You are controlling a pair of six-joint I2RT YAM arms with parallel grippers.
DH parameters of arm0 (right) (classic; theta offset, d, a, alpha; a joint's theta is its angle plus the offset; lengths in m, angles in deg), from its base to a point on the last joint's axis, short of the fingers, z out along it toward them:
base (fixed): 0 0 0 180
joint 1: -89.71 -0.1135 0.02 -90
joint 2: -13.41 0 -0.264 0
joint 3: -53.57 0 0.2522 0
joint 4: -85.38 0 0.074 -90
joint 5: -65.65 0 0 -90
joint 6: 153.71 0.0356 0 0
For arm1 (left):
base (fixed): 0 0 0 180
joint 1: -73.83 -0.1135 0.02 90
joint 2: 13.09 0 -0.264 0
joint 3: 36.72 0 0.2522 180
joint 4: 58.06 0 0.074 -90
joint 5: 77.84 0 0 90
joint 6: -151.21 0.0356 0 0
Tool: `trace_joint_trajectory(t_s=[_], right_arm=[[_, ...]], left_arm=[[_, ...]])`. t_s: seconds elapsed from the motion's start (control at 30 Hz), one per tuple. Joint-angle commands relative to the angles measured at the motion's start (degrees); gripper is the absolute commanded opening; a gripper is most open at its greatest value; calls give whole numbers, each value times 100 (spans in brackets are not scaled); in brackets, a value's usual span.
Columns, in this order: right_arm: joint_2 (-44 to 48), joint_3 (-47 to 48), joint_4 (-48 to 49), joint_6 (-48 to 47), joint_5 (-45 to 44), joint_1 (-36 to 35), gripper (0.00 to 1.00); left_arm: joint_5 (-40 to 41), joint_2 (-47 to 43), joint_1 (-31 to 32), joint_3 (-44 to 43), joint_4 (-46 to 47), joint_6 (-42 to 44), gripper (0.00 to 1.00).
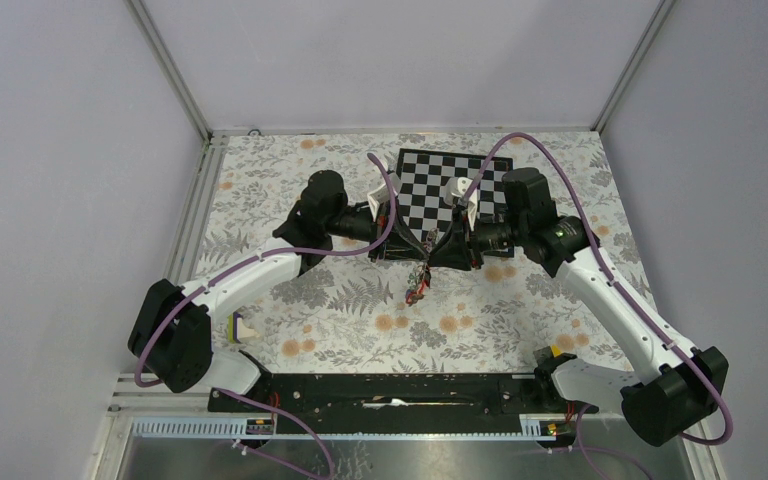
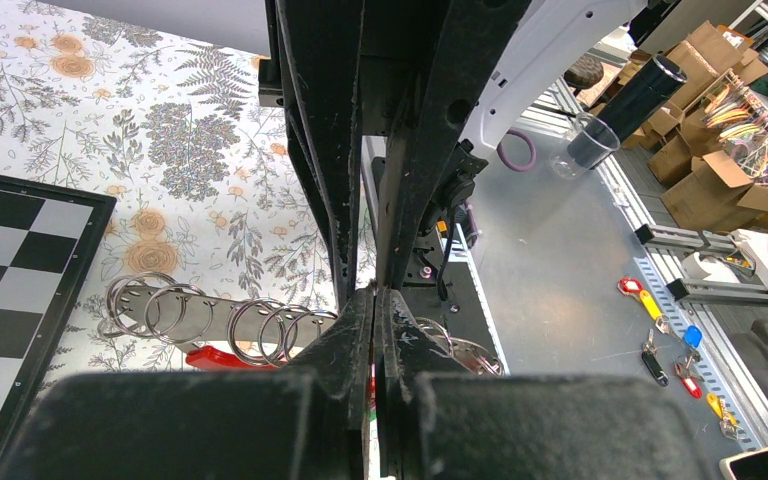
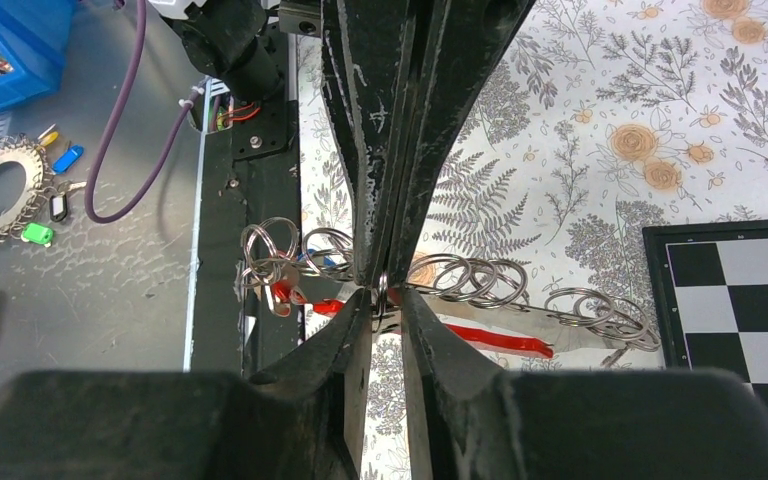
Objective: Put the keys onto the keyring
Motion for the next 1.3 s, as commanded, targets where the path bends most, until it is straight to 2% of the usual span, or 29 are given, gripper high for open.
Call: trace_joint_trajectory(t_s=[0.0,0.2,0.3,0.5,0.7,0.87,1.07,1.27], right_arm=[[-2,-31,154,62,205,18,23],[-4,-9,152,75,214,18,13],[5,-10,137,68,202,18,1],[23,267,-489,-412,-347,-3,0],[-231,920,-1589,-889,-1264,-364,0],[-553,1436,-2243,-1032,-1753,-640,0],[-821,1795,-2639,-1104,-2032,-780,0],[-1054,2014,-2850,-1143,-2130,-878,0]], left_arm=[[-155,-8,-8,-35,425,-26,0],[-145,-17,-15,-20,434,-17,0],[-135,-18,-13,-5,434,0,0],[-41,-106,-10,13,109,481,0],[267,-159,-8,-185,-786,1440,29],[323,-103,-4,-258,-908,1667,45],[330,-57,52,-264,-911,1749,48],[410,-45,131,-225,-717,1612,44]])
